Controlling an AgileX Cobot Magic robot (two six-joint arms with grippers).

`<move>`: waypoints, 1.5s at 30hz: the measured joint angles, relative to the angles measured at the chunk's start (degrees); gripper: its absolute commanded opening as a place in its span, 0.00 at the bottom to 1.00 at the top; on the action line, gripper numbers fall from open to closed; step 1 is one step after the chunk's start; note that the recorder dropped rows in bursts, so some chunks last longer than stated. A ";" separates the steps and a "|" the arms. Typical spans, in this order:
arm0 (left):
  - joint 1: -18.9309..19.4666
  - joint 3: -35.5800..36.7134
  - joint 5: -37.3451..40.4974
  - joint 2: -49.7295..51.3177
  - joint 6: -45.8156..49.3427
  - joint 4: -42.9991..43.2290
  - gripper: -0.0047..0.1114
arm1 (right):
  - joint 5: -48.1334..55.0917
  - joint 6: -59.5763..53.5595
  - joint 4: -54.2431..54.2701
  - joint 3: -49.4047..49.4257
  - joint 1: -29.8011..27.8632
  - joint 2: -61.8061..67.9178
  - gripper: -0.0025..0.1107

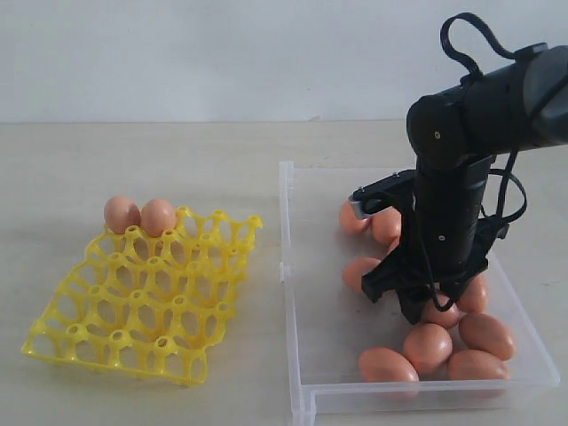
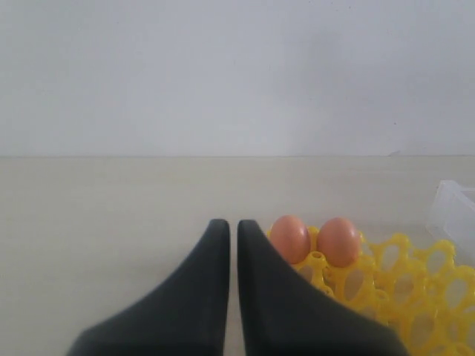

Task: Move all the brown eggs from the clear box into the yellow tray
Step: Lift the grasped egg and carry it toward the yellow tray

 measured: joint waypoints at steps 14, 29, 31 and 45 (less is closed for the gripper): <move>0.00 0.00 0.00 0.00 0.00 0.00 0.07 | -17.86 -4.41 5.12 4.11 0.00 -0.96 0.02; 0.00 0.00 -0.11 0.00 0.00 0.00 0.07 | -104.58 6.71 7.92 39.67 0.50 -2.75 0.02; 0.00 0.00 -0.11 0.00 0.00 0.00 0.07 | -113.57 7.20 7.11 42.46 0.50 -2.88 0.02; 0.00 0.00 -0.21 0.00 0.00 0.00 0.07 | -122.38 7.10 -8.09 43.10 0.50 -3.83 0.02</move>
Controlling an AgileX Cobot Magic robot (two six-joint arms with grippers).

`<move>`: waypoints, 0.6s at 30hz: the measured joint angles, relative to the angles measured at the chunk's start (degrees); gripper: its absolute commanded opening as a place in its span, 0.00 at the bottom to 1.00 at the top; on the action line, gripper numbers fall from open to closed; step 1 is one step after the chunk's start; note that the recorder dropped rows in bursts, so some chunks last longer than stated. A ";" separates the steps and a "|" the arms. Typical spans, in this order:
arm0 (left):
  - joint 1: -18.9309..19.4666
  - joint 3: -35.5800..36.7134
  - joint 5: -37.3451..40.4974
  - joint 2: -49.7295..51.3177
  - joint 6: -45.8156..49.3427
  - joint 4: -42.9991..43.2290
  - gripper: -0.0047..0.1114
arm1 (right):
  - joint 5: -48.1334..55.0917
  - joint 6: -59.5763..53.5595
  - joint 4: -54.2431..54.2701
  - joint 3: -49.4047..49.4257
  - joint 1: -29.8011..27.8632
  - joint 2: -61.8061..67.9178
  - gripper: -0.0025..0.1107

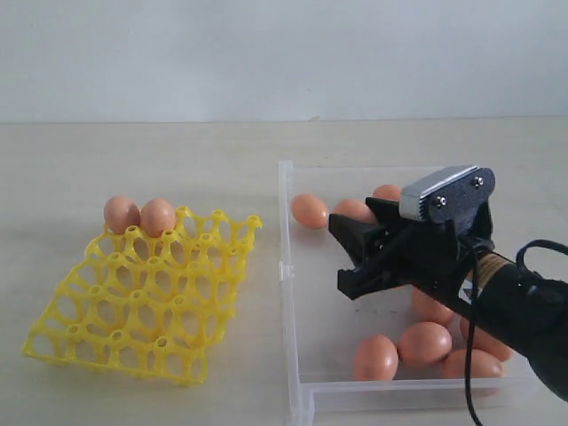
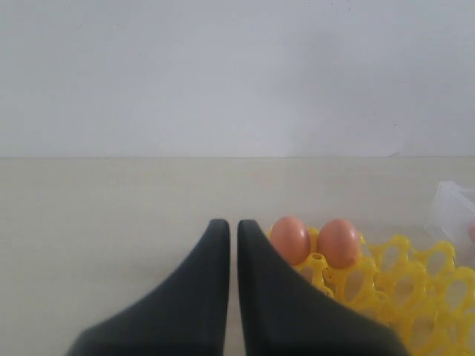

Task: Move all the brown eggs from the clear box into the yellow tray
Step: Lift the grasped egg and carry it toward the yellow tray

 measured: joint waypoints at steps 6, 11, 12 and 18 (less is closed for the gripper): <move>0.00 0.00 0.00 0.00 0.00 0.00 0.07 | -0.11 14.31 -6.34 -12.94 0.78 0.00 0.02; 0.00 0.00 0.00 0.00 0.00 0.00 0.07 | -0.57 21.70 -6.87 -25.32 8.24 7.58 0.02; 0.00 0.00 0.00 0.00 0.00 0.00 0.07 | -0.57 23.11 -6.87 -28.05 9.38 10.19 0.02; 0.00 0.00 0.00 0.00 0.00 0.00 0.07 | 3.48 29.83 -6.87 -40.18 10.45 21.10 0.02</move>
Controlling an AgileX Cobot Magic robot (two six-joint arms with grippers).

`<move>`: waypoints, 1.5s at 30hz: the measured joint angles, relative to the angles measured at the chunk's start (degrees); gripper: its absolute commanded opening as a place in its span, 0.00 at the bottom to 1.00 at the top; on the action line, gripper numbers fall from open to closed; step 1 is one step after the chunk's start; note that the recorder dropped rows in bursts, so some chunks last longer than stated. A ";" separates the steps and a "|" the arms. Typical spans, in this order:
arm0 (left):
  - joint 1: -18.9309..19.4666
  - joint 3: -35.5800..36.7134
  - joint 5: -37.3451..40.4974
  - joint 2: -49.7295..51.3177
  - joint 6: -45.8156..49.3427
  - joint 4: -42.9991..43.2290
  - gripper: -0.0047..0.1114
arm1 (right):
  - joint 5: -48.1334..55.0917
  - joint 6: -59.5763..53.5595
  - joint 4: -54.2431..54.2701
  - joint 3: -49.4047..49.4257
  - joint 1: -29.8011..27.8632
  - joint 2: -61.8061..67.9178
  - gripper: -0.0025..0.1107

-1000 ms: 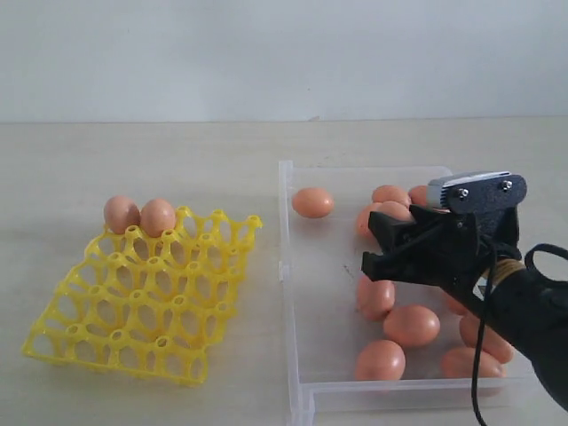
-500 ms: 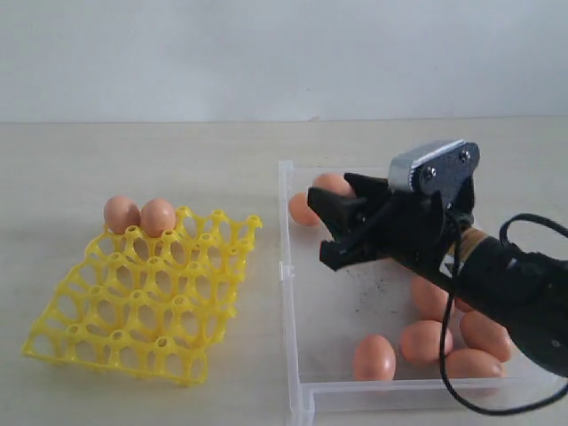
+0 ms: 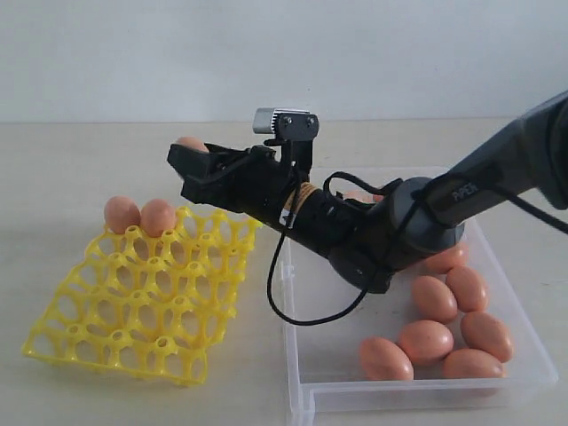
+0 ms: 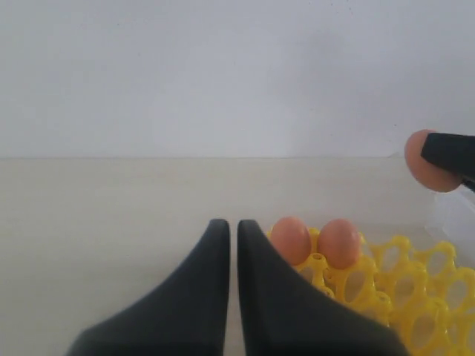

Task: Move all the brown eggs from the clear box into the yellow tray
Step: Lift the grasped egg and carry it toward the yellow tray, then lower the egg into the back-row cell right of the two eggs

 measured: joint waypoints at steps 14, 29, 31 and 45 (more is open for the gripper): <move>0.00 0.00 0.00 0.00 0.00 0.00 0.07 | 9.21 -0.07 -0.01 -4.91 1.22 4.44 0.02; 0.00 0.00 0.00 0.00 0.00 0.00 0.07 | 15.84 -4.69 0.06 -5.31 3.28 5.29 0.02; 0.00 0.00 0.00 0.00 0.00 0.00 0.07 | 15.95 -4.77 0.06 -5.31 3.28 5.29 0.02; 0.00 0.00 0.00 0.00 0.00 0.00 0.07 | 16.53 -9.58 1.42 -5.31 3.28 5.29 0.02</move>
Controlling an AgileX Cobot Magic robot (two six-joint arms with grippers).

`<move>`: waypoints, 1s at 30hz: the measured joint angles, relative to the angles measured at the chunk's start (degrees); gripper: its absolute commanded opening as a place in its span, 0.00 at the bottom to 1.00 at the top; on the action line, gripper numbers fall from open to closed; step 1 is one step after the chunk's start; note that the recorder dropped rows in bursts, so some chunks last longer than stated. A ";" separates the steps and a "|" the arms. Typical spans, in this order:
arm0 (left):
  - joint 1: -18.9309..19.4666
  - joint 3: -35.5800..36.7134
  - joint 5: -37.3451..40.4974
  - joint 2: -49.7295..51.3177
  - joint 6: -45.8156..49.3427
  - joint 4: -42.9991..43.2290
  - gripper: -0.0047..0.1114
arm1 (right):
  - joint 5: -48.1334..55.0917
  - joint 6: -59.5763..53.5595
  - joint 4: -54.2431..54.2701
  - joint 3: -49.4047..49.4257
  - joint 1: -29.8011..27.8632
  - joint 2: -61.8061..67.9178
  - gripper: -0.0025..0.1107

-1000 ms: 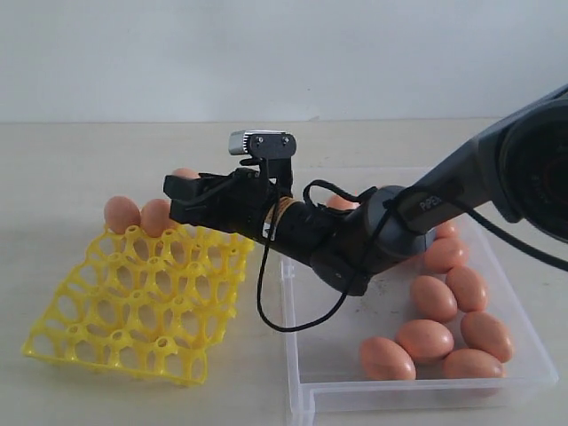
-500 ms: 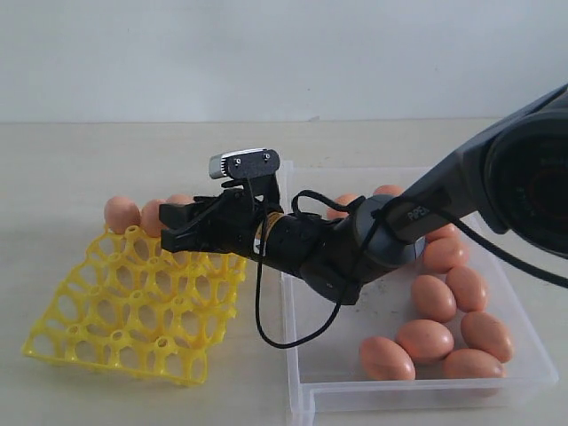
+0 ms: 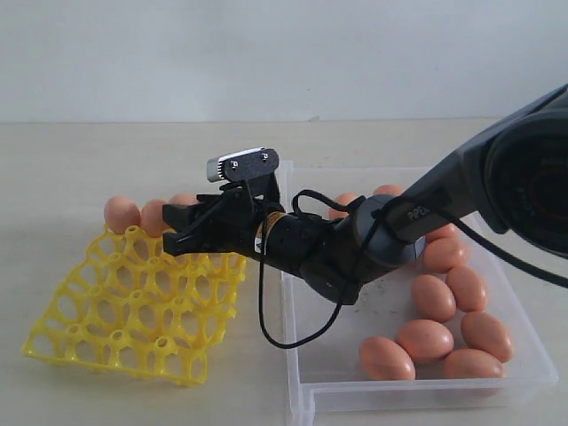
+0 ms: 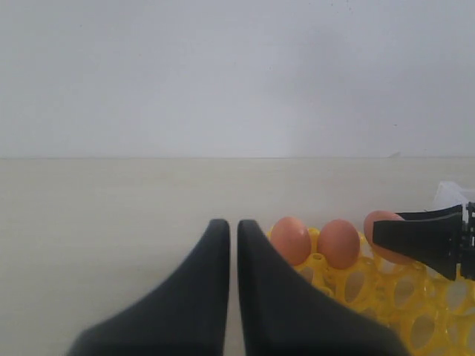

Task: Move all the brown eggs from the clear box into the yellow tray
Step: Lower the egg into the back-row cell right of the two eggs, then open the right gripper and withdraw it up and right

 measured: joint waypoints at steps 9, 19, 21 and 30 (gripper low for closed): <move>0.00 0.00 0.00 0.00 0.00 0.00 0.07 | 3.15 0.81 0.71 -1.22 0.00 0.05 0.16; 0.00 0.00 0.00 0.00 0.00 0.00 0.07 | 8.31 6.34 -0.50 -3.90 0.02 0.05 0.49; 0.00 0.00 0.00 0.00 0.00 0.00 0.07 | 8.42 6.74 -0.60 -3.90 0.02 -0.06 0.52; 0.00 0.00 0.00 0.00 0.00 0.00 0.07 | 30.94 -9.89 -1.11 -4.00 0.02 -15.56 0.50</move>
